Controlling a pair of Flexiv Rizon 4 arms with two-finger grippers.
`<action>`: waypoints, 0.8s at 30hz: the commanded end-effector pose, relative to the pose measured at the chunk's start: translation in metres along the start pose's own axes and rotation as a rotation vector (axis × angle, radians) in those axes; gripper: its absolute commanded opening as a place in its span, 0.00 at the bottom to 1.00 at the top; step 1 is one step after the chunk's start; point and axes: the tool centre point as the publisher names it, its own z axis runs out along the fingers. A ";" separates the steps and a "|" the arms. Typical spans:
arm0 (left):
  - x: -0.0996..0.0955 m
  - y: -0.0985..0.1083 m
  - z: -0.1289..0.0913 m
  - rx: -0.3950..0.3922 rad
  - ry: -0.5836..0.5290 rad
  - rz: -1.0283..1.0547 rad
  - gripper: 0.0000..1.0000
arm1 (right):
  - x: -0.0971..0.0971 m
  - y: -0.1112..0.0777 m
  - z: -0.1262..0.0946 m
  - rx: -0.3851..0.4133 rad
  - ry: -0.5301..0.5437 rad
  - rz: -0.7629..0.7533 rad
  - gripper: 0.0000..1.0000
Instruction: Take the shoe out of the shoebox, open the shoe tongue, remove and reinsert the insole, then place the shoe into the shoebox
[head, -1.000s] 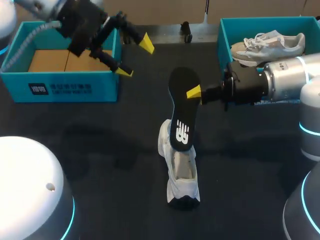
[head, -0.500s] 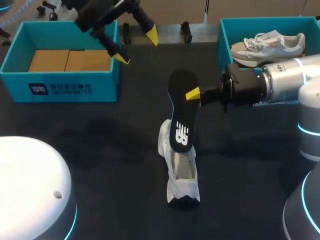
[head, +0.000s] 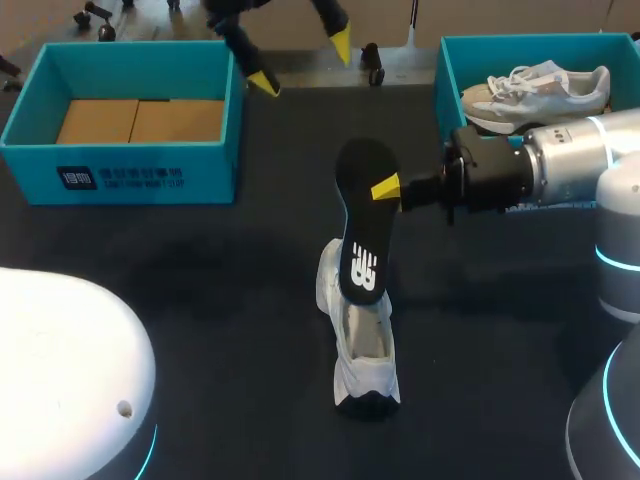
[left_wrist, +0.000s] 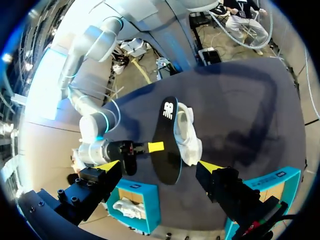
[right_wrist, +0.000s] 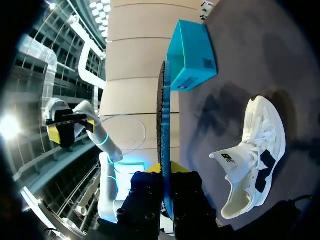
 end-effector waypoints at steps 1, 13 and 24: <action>-0.017 0.013 -0.001 0.018 0.391 0.003 1.00 | 0.000 -0.001 0.001 -0.001 -0.003 0.001 0.00; -0.029 0.022 -0.002 -0.101 0.510 0.061 1.00 | 0.000 -0.001 0.001 -0.001 -0.003 0.001 0.00; -0.036 0.022 0.016 -0.131 0.444 0.108 1.00 | 0.000 -0.001 0.001 -0.001 -0.003 0.001 0.00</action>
